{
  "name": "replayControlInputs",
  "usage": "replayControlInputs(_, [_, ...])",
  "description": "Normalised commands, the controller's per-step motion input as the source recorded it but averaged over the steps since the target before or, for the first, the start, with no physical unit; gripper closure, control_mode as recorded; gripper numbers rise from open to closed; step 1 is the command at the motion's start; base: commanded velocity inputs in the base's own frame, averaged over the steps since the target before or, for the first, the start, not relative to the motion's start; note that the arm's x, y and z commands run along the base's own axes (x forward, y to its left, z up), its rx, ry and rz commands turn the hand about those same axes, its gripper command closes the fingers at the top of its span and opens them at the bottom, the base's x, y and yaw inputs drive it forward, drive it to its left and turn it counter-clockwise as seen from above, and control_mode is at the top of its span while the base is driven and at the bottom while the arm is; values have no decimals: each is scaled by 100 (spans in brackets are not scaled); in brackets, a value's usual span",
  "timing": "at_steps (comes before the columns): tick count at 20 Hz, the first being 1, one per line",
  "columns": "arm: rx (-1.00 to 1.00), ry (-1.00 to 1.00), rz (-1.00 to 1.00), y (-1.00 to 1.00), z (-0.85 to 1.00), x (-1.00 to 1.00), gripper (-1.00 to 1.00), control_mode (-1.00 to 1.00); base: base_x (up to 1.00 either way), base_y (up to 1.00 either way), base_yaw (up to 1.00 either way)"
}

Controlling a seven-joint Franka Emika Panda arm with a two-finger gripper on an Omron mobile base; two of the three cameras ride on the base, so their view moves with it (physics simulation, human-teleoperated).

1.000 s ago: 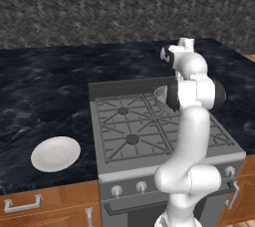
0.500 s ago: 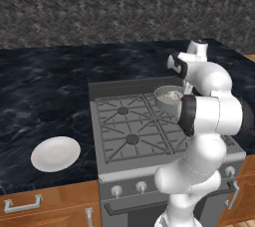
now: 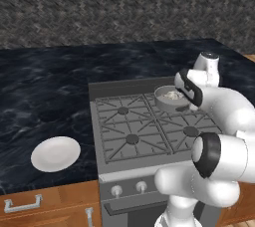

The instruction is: Retrieve the frozen meat and place it in the pot on a burner. Then turn the burner on.

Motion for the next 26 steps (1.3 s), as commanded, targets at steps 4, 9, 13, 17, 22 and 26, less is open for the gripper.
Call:
replayControlInputs(4, [3,3,-4,13,0,-15,-100,-100,0,0,0])
replayControlInputs(9, [0,0,-3,6,0,-29,-100,-100,0,0,0])
replayControlInputs(13, [0,0,-1,0,0,-4,-100,-100,0,0,0])
replayControlInputs(17, [0,0,0,0,0,0,-100,-100,0,0,0])
replayControlInputs(22, [0,0,0,0,0,0,-100,-100,0,0,0])
replayControlInputs(26, [0,0,0,0,-1,0,-100,-100,0,0,0])
